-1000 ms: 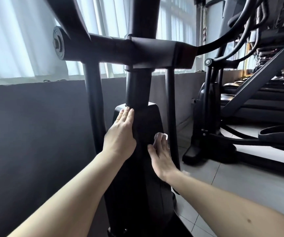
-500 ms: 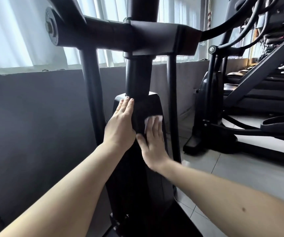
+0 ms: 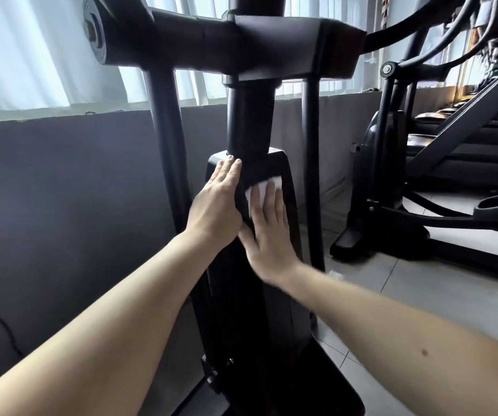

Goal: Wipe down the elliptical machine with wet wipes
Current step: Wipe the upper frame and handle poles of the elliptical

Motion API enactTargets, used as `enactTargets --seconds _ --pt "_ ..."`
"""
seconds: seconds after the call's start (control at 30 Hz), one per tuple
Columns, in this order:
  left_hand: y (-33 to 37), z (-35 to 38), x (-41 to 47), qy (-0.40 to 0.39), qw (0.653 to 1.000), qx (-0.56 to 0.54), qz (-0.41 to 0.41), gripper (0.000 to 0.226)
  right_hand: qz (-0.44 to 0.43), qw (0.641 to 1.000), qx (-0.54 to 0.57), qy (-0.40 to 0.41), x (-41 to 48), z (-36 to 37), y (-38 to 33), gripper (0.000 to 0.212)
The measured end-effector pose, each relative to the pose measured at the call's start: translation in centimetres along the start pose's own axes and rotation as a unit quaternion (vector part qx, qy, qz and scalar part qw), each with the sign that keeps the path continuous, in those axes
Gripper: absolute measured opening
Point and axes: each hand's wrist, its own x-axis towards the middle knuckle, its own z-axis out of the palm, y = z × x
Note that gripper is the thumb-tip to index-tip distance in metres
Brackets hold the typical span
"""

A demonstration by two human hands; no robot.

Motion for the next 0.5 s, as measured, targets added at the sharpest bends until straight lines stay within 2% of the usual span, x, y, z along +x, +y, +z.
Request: enactTargets --seconds 0.1,0.17,0.37,0.5 --pt "0.0 -0.1 -0.1 -0.018 1.000 0.001 0.002 0.095 0.037 0.997 0.006 -0.066 -5.2 1.7 0.6 0.080" --pt "0.0 -0.2 0.0 -0.029 1.000 0.006 0.002 0.096 0.047 0.996 -0.009 -0.079 -5.5 1.7 0.7 0.081" --pt "0.1 -1.4 0.5 -0.105 0.994 0.014 -0.011 0.099 0.046 0.998 -0.042 -0.003 2.9 -0.9 -1.4 0.085" --pt "0.6 -1.2 -1.1 -0.100 0.992 0.050 -0.051 0.100 0.041 0.999 -0.035 0.003 0.3 0.6 -1.0 0.092"
